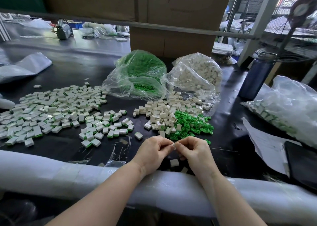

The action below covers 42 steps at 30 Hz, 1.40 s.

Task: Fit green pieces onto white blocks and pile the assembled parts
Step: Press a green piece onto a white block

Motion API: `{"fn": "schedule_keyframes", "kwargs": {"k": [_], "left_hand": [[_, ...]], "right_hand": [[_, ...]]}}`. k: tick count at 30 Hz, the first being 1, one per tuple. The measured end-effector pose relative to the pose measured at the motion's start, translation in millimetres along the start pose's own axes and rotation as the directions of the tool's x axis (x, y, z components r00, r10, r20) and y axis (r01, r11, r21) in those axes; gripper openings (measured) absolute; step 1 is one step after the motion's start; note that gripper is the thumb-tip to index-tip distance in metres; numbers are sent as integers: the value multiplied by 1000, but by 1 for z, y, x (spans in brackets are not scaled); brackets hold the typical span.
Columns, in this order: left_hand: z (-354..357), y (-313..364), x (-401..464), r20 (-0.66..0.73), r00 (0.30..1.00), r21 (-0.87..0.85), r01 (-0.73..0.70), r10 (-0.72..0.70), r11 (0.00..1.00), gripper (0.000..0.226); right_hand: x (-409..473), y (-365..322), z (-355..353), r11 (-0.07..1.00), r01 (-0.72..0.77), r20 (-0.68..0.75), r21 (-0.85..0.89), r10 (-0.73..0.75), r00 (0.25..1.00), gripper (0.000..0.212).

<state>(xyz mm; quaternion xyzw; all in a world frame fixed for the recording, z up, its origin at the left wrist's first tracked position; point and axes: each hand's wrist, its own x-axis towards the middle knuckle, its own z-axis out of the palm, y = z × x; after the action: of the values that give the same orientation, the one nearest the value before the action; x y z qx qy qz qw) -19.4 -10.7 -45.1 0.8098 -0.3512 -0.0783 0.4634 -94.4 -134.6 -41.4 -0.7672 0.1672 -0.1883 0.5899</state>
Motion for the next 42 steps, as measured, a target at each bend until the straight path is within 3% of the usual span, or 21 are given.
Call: {"fn": "schedule_keyframes", "kwargs": {"k": [6, 15, 20, 24, 29, 34, 38, 42], "left_hand": [[0, 3, -1, 14, 994, -150, 107, -106, 983, 13], [-4, 7, 0, -1, 997, -224, 70, -72, 972, 10], [-5, 8, -1, 61, 998, -241, 47, -34, 969, 9], [-5, 8, -1, 117, 993, -263, 55, -25, 963, 16], [-4, 8, -2, 155, 988, -247, 47, -9, 968, 17], [-4, 9, -2, 190, 982, -252, 44, 5, 967, 16], [-3, 9, -2, 208, 978, -214, 20, 26, 977, 17], [-2, 9, -1, 211, 977, -181, 8, 30, 983, 15]], "right_hand": [[-2, -2, -2, 993, 13, 16, 114, -14, 1000, 16], [-1, 1, -3, 986, -8, 62, 167, -3, 998, 10], [-1, -3, 0, 992, -39, 218, 121, 12, 976, 19], [-2, -3, -2, 978, -72, 261, 198, 19, 965, 20], [-1, -1, -5, 959, -108, 256, 263, 38, 966, 14], [-2, 0, -8, 947, -134, 254, 291, 58, 965, 23], [-2, 0, -9, 946, -141, 227, 290, 75, 971, 6], [-3, -2, -8, 947, -142, 204, 287, 85, 975, 9]]}}
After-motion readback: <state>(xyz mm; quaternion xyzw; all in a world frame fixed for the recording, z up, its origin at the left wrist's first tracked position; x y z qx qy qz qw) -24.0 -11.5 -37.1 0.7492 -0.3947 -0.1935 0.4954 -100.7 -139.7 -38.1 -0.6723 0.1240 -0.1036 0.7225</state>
